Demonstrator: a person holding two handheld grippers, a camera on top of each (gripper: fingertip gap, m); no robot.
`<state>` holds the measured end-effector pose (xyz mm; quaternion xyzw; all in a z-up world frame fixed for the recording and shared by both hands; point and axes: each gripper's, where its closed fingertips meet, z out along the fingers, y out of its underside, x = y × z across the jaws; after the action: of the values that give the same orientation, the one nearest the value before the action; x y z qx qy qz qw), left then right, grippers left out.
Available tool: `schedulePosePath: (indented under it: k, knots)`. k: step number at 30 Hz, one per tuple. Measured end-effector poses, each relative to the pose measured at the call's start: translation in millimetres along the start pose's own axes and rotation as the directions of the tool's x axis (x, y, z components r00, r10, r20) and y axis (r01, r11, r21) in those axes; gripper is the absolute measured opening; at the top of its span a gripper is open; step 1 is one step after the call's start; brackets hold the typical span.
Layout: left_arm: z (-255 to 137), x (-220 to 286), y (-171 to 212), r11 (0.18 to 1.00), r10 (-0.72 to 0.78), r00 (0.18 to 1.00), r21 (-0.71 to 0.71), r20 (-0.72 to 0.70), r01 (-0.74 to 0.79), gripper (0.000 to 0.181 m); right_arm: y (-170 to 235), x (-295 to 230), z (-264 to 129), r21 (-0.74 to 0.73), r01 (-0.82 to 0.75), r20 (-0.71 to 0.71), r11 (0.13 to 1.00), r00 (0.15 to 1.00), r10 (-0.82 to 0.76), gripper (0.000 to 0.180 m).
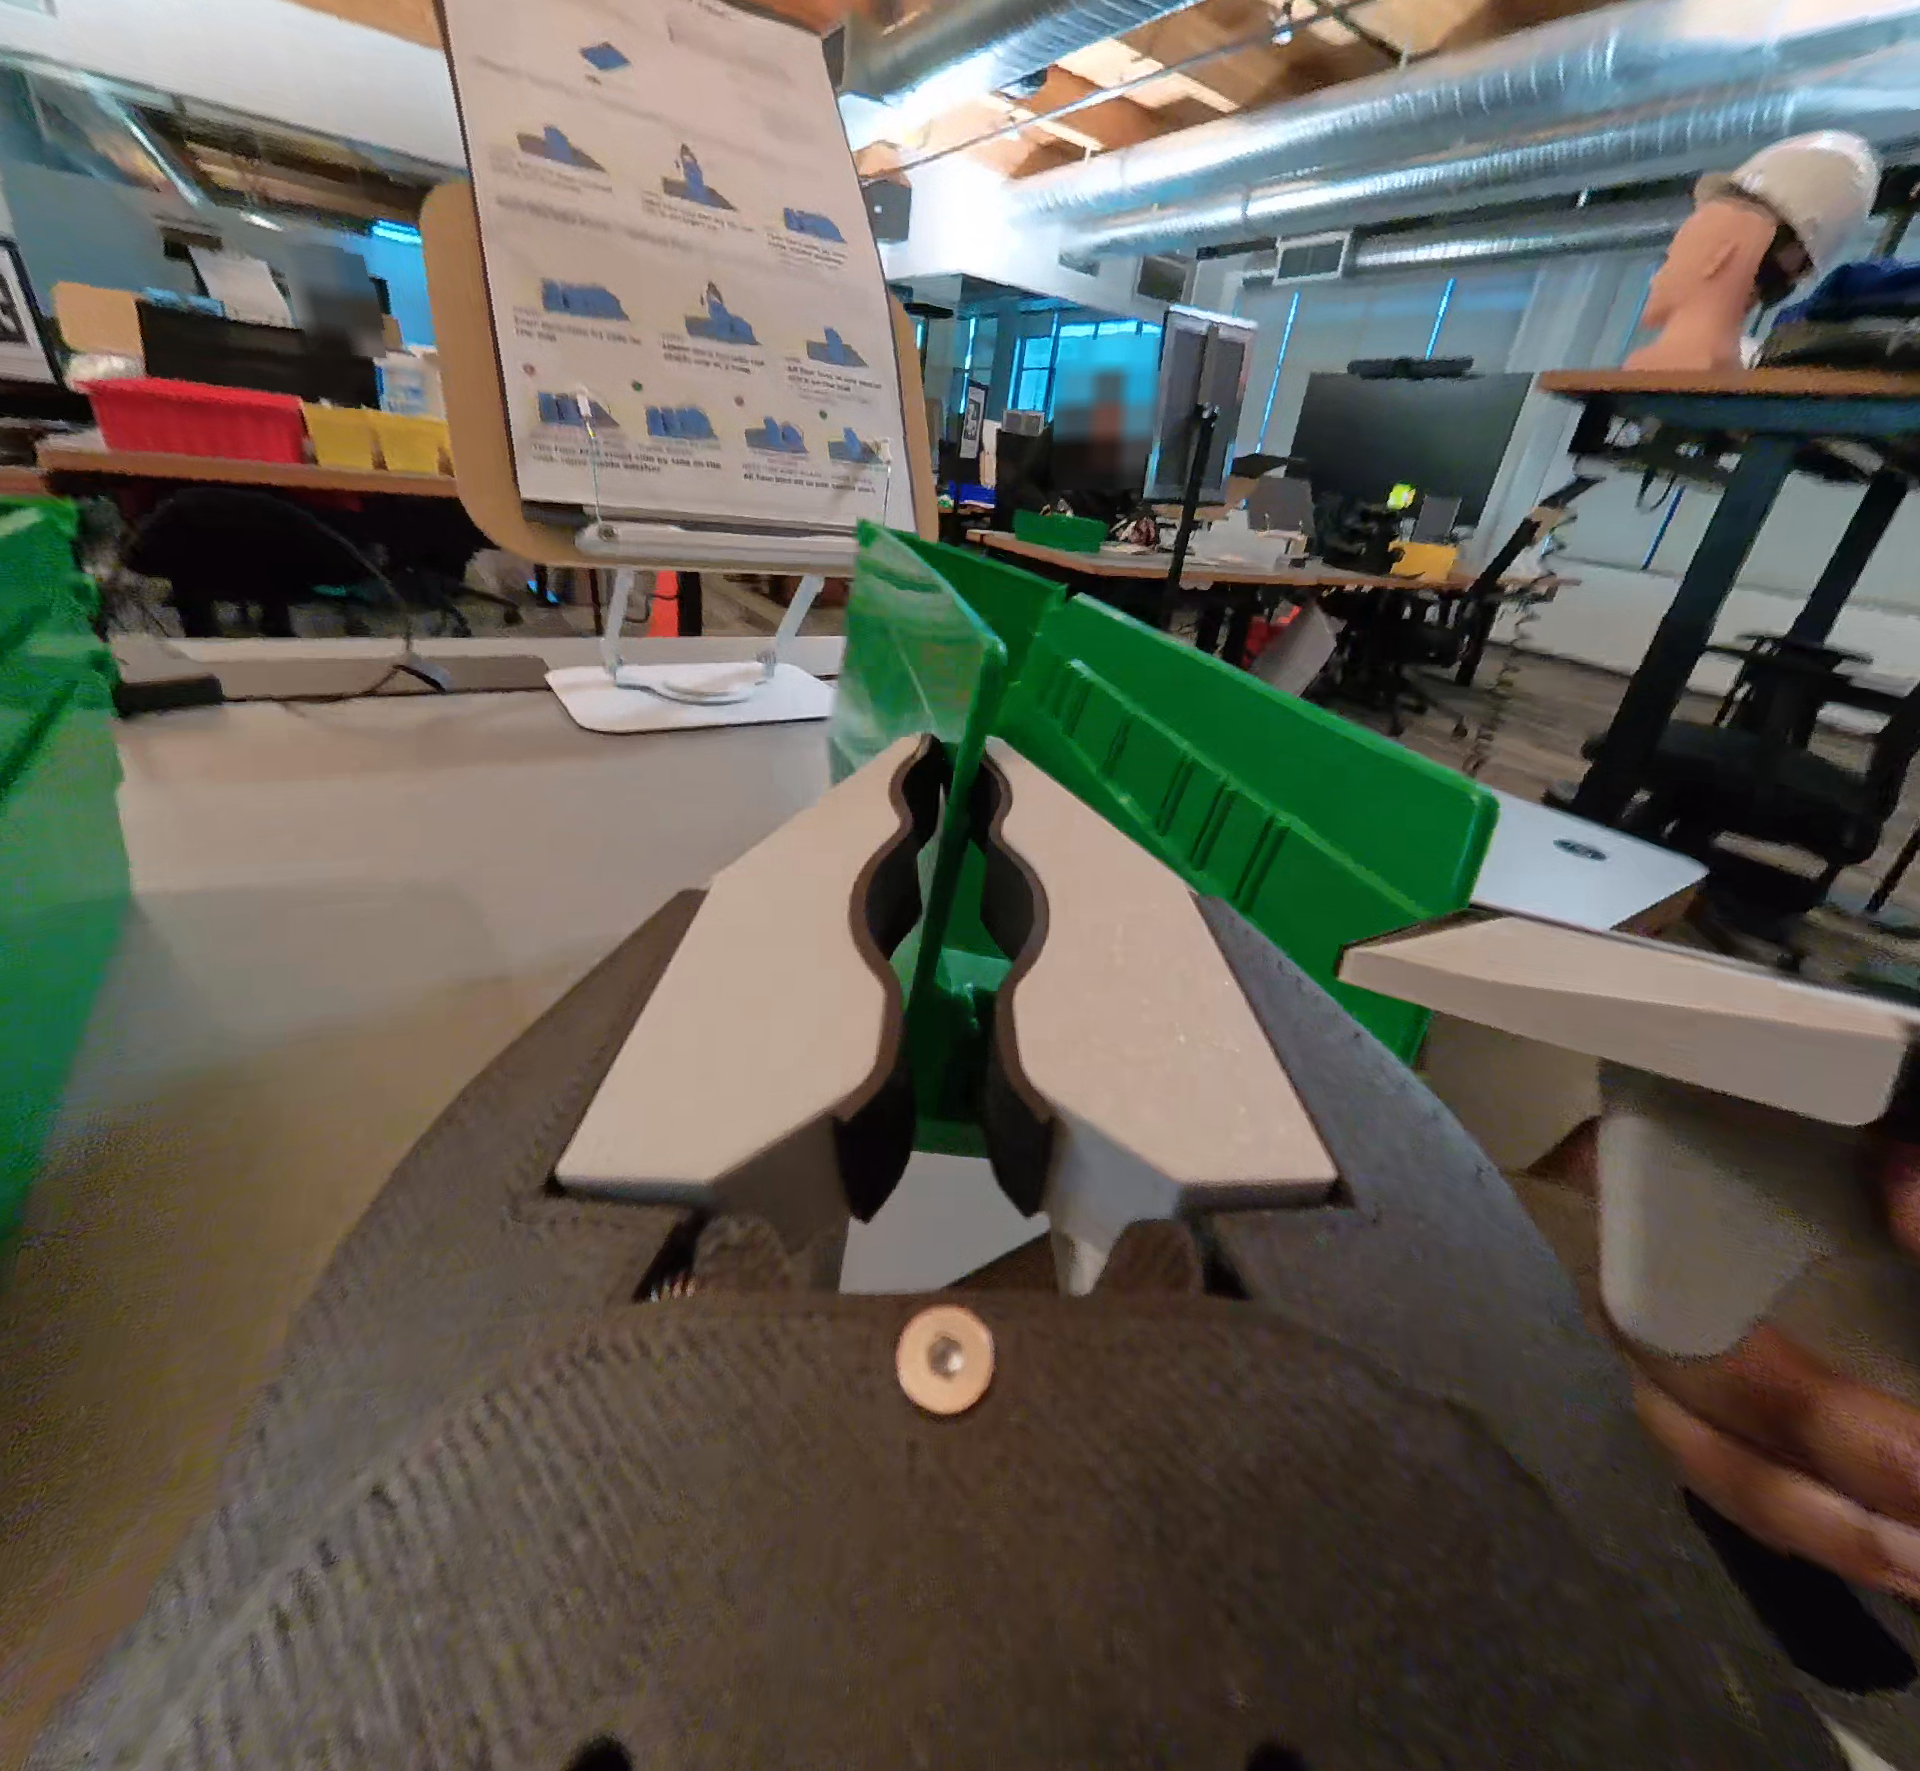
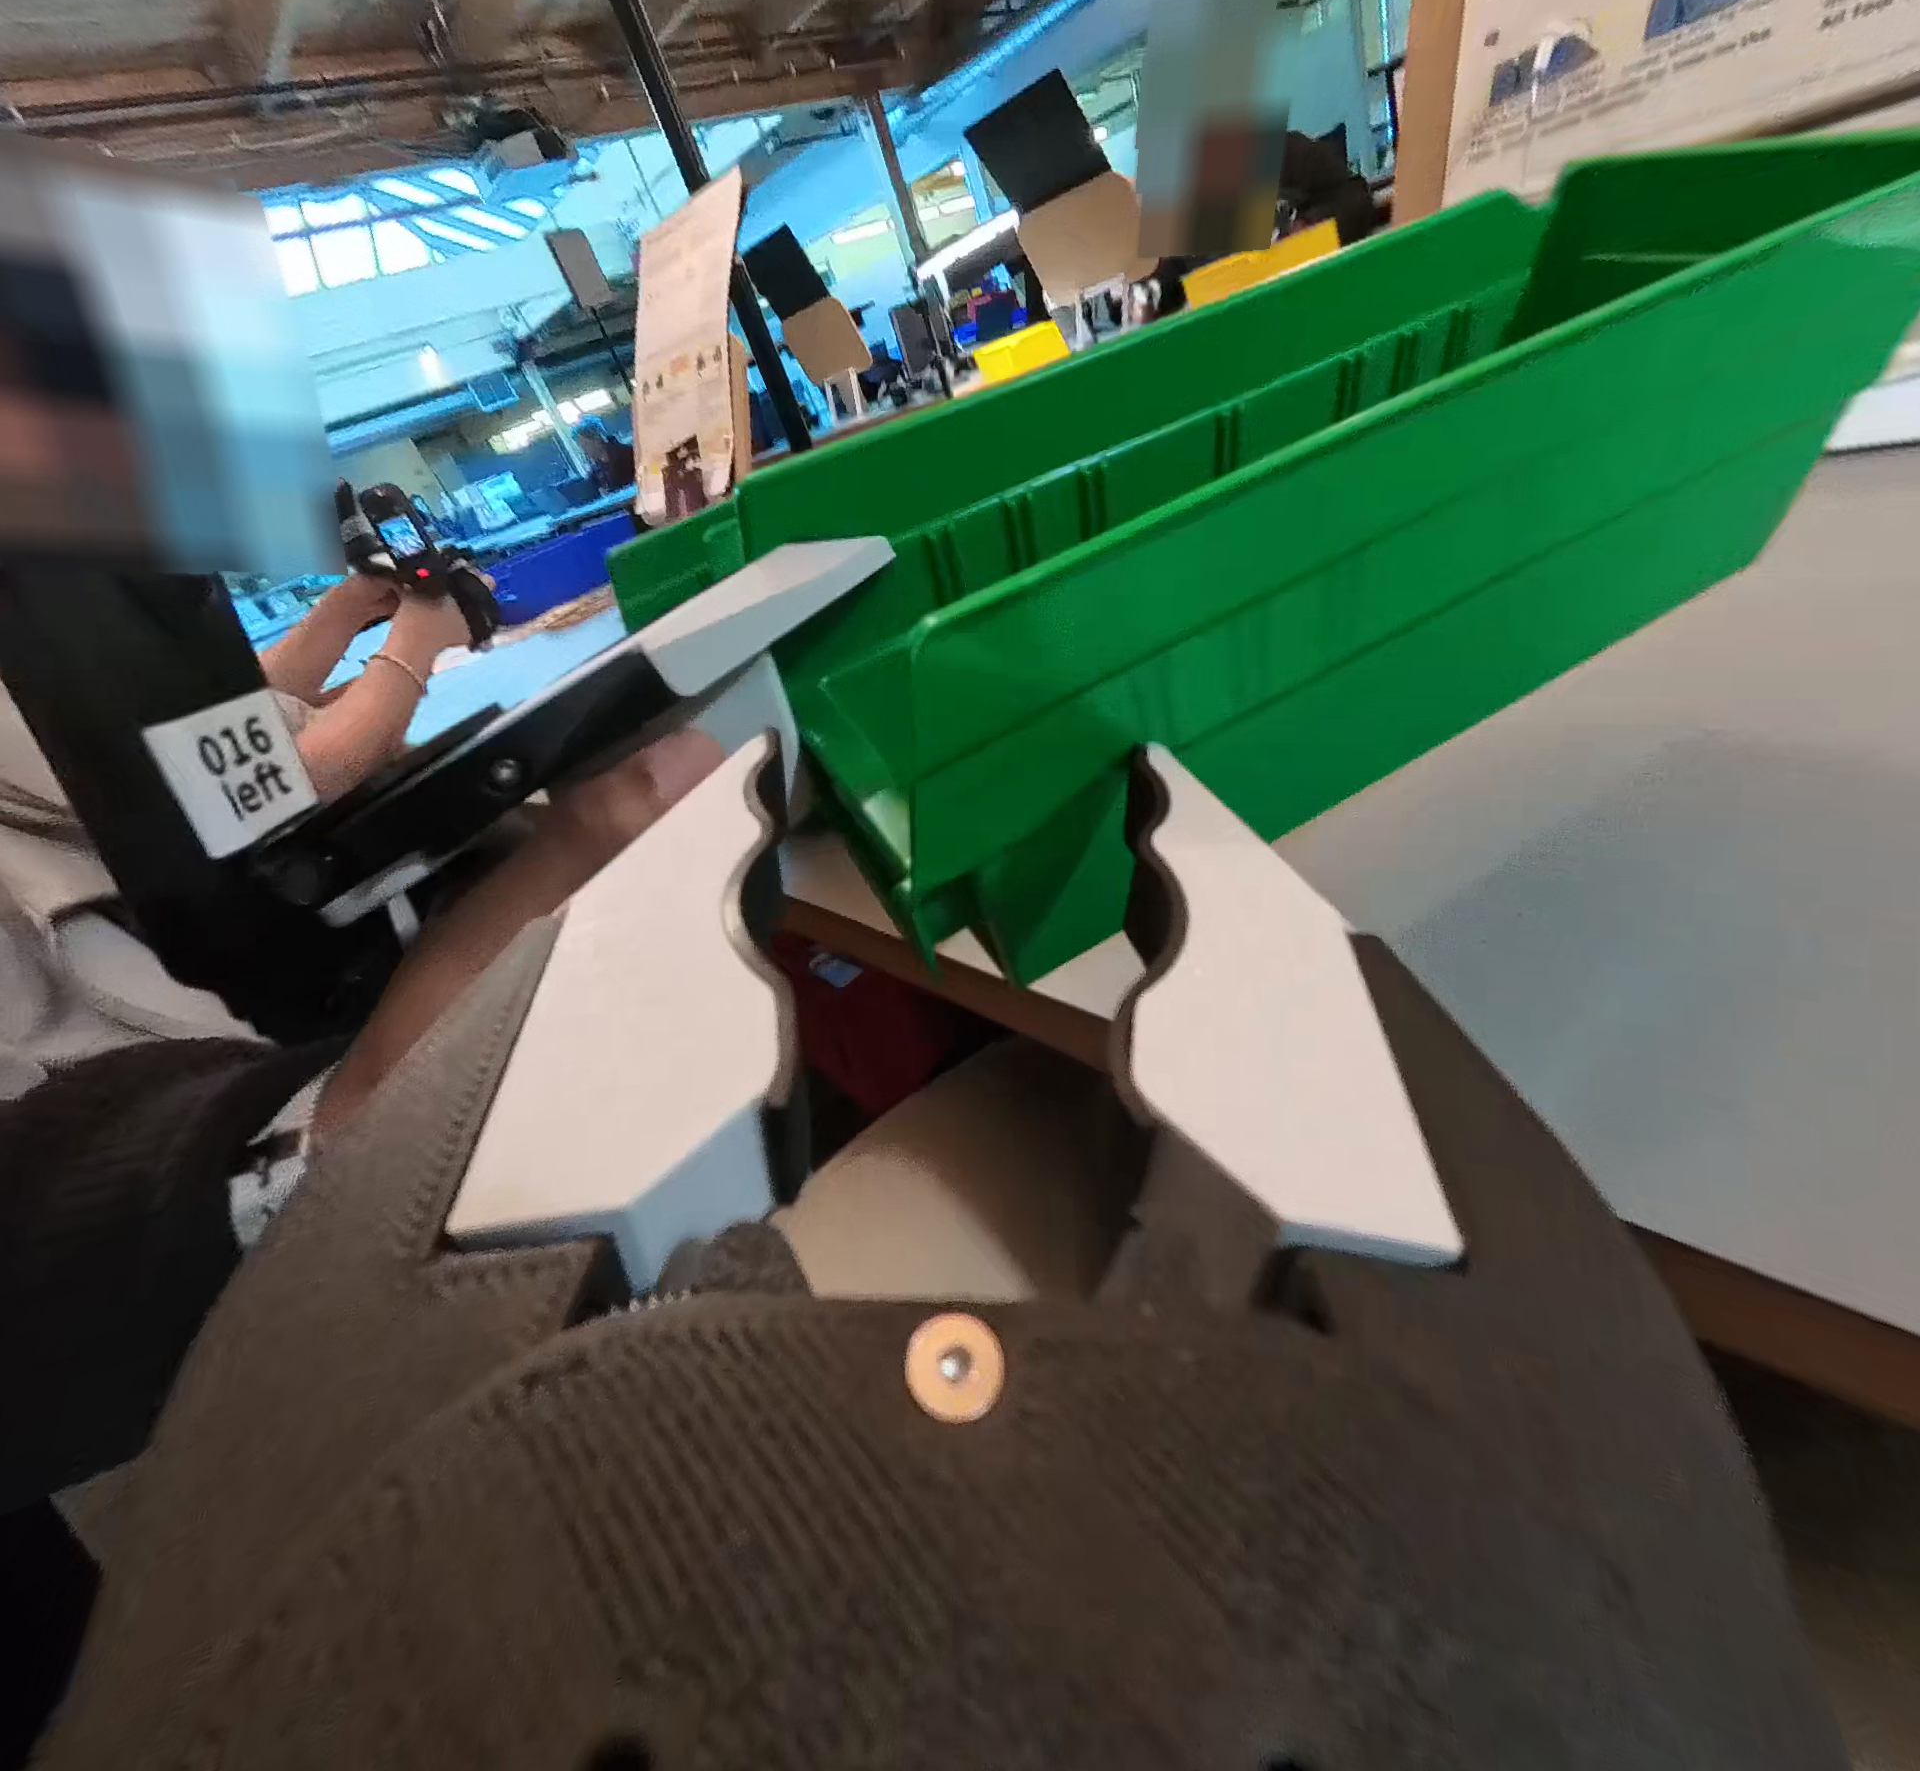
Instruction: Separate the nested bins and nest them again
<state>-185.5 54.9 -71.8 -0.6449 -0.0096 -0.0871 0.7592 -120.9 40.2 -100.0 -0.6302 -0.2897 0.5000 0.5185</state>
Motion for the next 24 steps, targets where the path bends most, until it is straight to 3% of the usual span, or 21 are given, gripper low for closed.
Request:
schedulePosePath:
  k: [7, 13, 18, 21, 24]
  knots:
    - [-1.0, -4.4, 22.0, 0.988, -0.154, 0.988, -0.031, -0.010, 0.154, 0.008, 22.1, 21.2, 6.4, -0.108, -0.065, -0.031, 0.992, 0.998, 0.062, 0.044]
    - [1.1, -1.7, 35.9, 0.982, -0.168, 0.985, -0.087, -0.026, 0.165, 0.009, 17.2, 41.5, 5.2, -0.104, 0.022, -0.107, 0.994, 0.994, -0.033, 0.028]
    - [-1.0, 39.3, 30.9, 0.996, -0.078, 0.956, -0.072, -0.283, 0.059, 0.035, -13.7, 99.2, -4.1, -0.072, 0.217, -0.308, 0.974, 0.924, -0.228, 0.006]
    - [-8.1, 41.3, 16.5, 0.999, 0.009, 0.961, 0.044, -0.275, 0.003, 0.024, -29.3, 125.7, -10.2, -0.044, 0.161, -0.312, 0.986, 0.935, -0.167, 0.001]
    - [-8.0, 35.6, 19.0, 0.998, -0.047, 0.963, 0.016, -0.267, 0.053, 0.018, -54.1, 162.9, -26.4, 0.014, 0.182, -0.374, 0.983, 0.913, -0.163, 0.000]
